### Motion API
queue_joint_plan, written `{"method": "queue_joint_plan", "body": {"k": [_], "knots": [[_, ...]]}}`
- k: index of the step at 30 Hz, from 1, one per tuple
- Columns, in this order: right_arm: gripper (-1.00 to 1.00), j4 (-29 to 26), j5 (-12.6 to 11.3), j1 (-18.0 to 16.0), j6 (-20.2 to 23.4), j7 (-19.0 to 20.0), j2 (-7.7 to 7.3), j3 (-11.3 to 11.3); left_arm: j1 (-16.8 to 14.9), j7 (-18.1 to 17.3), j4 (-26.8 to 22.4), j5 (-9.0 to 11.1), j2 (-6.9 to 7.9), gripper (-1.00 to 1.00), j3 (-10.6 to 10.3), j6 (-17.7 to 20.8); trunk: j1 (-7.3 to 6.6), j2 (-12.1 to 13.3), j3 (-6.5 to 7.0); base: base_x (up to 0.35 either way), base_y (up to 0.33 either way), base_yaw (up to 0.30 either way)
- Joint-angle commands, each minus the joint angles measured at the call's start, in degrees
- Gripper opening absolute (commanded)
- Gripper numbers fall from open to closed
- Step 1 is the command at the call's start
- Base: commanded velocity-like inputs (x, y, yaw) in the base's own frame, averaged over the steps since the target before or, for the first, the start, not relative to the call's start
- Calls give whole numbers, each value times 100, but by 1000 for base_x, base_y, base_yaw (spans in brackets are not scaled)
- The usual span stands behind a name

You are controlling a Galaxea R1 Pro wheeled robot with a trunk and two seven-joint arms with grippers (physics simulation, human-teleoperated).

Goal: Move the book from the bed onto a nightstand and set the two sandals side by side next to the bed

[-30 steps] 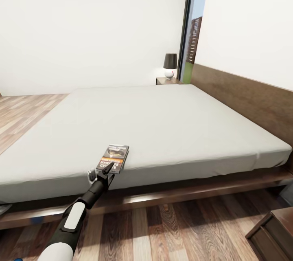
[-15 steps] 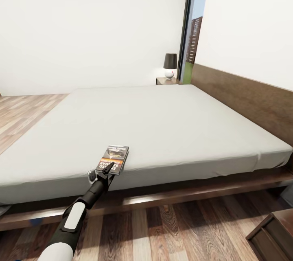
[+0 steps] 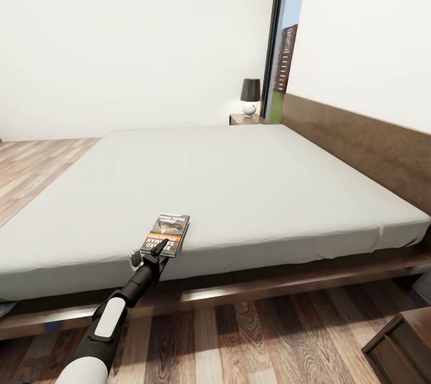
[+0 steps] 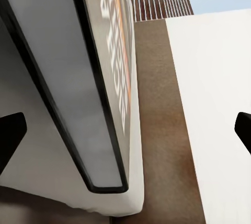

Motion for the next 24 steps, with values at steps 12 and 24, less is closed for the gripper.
{"method": "queue_joint_plan", "body": {"k": [12,24], "knots": [[100,19,-46,-10,-24,30,1,49,-3,-22,0,24,-5,100,20,50,-1,-2,-5,0,0,0],[100,20,-45,-10,-23,30,4,52,-3,-47,0,24,-5,100,20,69,-1,-2,-5,0,0,0]]}}
